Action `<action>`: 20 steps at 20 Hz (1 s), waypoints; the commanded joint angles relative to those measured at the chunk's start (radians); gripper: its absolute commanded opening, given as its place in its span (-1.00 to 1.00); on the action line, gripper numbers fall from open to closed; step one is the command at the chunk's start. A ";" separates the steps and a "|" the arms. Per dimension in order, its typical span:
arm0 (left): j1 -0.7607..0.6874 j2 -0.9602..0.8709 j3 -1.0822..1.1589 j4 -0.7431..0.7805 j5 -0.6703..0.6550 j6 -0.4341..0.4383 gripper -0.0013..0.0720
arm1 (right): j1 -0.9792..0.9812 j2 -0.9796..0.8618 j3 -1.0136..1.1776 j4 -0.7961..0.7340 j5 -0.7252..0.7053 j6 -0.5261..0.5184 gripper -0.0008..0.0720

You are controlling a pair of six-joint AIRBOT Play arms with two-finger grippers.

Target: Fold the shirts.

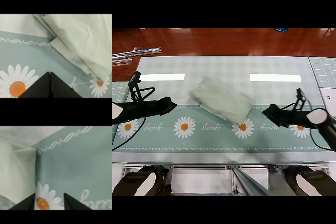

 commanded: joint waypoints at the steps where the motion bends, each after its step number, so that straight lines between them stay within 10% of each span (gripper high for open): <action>1: 0.000 -0.001 -0.001 0.000 -0.003 -0.001 -0.91 | 0.080 -0.185 0.005 0.270 -0.084 -0.179 0.14; 12: 0.000 -0.006 -0.001 0.000 -0.014 0.000 -0.91 | 0.222 -0.608 0.356 0.417 0.006 -0.309 0.12; 15: 0.000 -0.007 -0.001 0.000 -0.015 0.000 -0.91 | 0.266 -0.644 0.464 0.418 0.004 -0.360 -0.91; 20: 0.000 -0.007 -0.001 0.000 -0.014 0.000 -0.91 | 0.288 -0.644 0.712 0.394 0.071 -0.366 -0.92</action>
